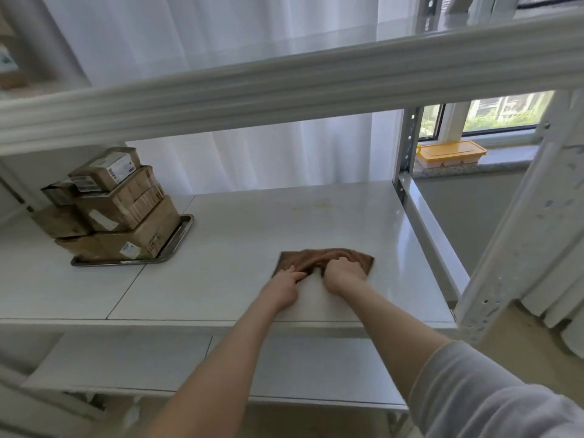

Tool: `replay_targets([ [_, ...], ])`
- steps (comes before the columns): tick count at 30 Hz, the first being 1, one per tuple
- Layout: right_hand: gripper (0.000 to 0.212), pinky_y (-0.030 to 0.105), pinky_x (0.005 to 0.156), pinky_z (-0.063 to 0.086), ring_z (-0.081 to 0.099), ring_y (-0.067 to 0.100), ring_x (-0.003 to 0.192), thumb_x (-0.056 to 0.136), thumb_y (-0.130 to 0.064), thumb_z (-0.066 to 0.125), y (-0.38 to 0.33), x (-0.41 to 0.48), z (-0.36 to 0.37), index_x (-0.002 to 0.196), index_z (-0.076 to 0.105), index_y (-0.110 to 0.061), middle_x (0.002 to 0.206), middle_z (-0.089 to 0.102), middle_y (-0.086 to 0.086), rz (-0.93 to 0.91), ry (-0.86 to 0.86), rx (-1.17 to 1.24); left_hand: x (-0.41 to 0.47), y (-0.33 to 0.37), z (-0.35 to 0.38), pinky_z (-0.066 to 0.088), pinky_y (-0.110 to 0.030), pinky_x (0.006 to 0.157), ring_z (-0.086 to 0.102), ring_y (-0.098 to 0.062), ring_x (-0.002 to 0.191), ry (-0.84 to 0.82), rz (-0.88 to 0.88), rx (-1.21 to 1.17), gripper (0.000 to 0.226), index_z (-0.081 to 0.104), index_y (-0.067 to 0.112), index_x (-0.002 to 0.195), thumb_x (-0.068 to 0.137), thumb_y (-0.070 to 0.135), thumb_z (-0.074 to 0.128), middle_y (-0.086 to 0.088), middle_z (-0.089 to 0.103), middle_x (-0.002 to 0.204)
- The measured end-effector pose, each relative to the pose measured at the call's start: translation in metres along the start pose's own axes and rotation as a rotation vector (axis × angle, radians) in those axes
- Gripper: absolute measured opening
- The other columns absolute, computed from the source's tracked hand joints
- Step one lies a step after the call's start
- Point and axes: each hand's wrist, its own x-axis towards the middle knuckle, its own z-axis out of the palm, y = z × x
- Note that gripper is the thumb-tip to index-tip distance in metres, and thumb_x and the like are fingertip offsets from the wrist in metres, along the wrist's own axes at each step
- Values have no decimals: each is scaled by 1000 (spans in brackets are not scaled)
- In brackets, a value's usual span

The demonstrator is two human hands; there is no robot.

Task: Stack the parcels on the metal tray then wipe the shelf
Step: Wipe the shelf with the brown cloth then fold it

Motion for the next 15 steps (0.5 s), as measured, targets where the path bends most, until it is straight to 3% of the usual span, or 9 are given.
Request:
replay_targets([
  [3, 45, 39, 109, 35, 33, 32, 135, 99, -28, 34, -36, -24, 19, 140, 48, -16, 149, 38, 5, -216, -62, 5, -17, -42, -3, 17, -37, 119, 18, -30, 145, 73, -186, 11, 52, 28, 22, 149, 98, 12, 28, -11, 12, 160],
  [6, 43, 39, 107, 36, 31, 26, 136, 98, -25, 38, -42, -37, 30, 139, 49, -19, 149, 39, -1, -269, -96, 81, -23, -45, -1, 17, -41, 119, 17, -33, 145, 71, -259, 9, 51, 29, 20, 148, 97, 17, 24, -10, 13, 159],
  [11, 42, 38, 102, 39, 31, 26, 135, 99, -32, 43, 8, -54, 13, 138, 50, -18, 147, 35, 2, -43, 18, 136, -28, 12, 13, 24, -41, 116, 21, -28, 143, 4, -57, 29, 47, 33, 29, 147, 101, 25, 24, 10, 19, 158],
  [15, 41, 38, 102, 39, 27, 31, 137, 98, -21, 44, 48, -71, -4, 138, 47, -12, 151, 28, 8, 208, 65, 98, -37, 64, 29, 26, -42, 114, 28, -26, 137, -138, 159, 42, 48, 40, 36, 143, 97, 24, 28, 14, 29, 154],
])
